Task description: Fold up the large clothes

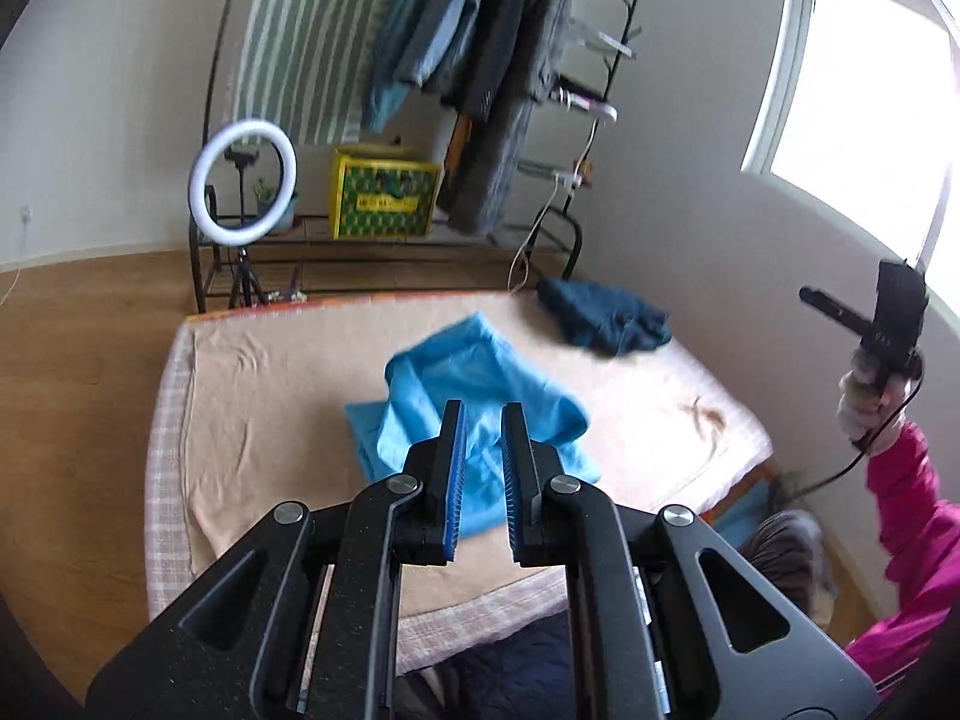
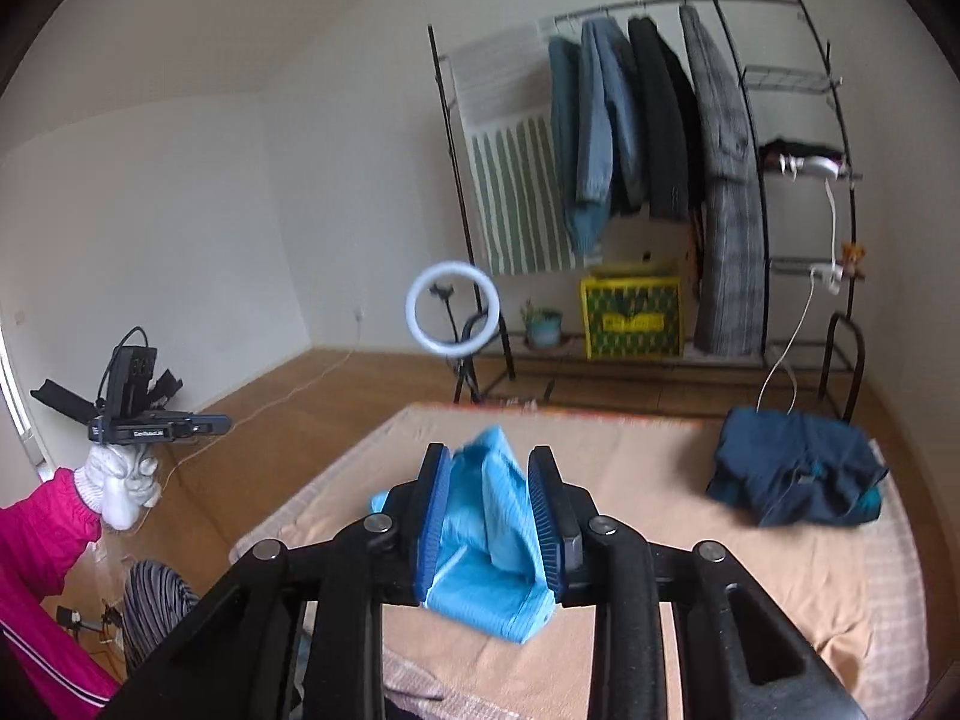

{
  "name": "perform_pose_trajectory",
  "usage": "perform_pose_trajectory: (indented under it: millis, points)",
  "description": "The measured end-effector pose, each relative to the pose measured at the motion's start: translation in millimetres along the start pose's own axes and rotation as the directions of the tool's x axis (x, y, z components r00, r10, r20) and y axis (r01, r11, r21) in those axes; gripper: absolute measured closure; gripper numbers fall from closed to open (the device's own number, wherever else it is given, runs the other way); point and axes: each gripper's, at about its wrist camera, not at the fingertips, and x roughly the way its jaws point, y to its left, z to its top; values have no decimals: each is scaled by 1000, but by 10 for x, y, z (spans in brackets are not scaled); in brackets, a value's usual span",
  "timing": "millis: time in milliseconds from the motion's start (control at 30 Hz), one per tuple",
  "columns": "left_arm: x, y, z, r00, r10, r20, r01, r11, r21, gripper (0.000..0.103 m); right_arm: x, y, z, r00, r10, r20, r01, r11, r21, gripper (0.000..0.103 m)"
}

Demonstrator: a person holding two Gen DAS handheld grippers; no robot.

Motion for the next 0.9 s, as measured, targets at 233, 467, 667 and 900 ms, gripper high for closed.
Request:
perform_pose_trajectory:
  millis: [233,467,667,900]
  points:
    - [-90,-3,189,999,-11,30,12,1000,-24,53,9,18,184,1000,-12,22,13,1000,-18,67]
    - [1161,477,-140,994,-32,-108,14,986,-168,46,1004,-121,-155,991,32,-128,-25,998,61,49]
    - [2147,963,-473,977,-61,-206,-11,944,-329,46,2075,-239,-497,959,53,-280,-19,992,124,49]
    - [2753,1507,-736,955,-115,-274,-29,881,-472,46,3024,-346,-719,922,70,-381,3,982,188,39]
